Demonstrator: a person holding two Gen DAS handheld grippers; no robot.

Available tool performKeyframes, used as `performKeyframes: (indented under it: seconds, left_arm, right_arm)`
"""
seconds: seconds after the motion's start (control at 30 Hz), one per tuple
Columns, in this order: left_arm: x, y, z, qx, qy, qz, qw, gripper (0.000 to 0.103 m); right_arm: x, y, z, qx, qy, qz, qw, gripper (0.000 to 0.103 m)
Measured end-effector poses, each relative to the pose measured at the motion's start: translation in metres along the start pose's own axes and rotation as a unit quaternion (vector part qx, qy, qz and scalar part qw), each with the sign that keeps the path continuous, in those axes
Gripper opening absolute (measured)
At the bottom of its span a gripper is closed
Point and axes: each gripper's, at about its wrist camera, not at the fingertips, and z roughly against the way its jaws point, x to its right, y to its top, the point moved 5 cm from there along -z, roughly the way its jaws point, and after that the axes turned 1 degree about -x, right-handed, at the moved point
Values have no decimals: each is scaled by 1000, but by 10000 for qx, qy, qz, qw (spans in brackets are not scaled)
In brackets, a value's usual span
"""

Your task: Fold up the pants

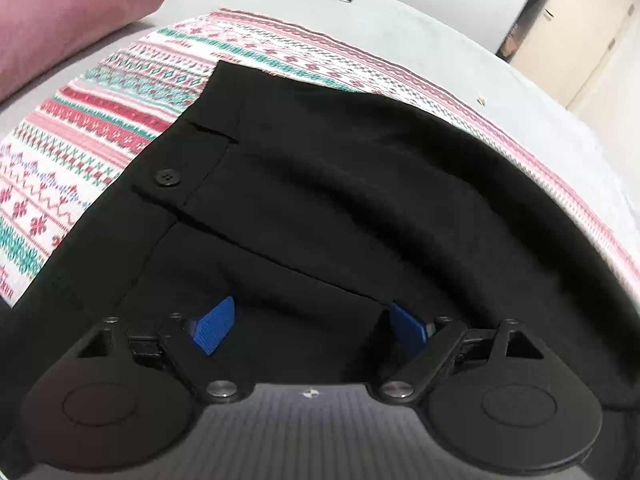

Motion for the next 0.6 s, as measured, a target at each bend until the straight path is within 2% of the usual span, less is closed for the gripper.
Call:
performKeyframes:
  seconds: [0.1,0.2,0.27,0.33,0.4,0.47,0.5,0.6]
  left_arm:
    - [-9,2,6,-66,-200,331,9992,102]
    - [-15,4,15,-106,-502,677,9964,102]
    - [-17,7,27,40,-812,867,9929,102]
    - [-17,13,39,357,-1061,955,9891,103]
    - [-16,18,44,580,-985,870,9896,103]
    - [-15,19,41,600,-839,795,9915,103]
    - [-13,18,39,565,-863,804,9914,103]
    - [-8,17,38,594,-941,742,9910,103]
  right_arm:
    - [28,-43,35,-219,61,-209,9995,3]
    - [46,-75,45,-542,3,-331,9980,3]
    - [56,-87,43,-786,-44,-465,9958,3]
    - [60,-92,40,-886,-116,-401,9952,4]
    - [56,-96,39,-946,-172,-84,9953,6]
    - [55,-93,38,-713,-423,166,9964,13]
    - [55,-90,37,-573,-549,283,9964,20]
    - [52,-77,40,-350,-710,458,9958,32]
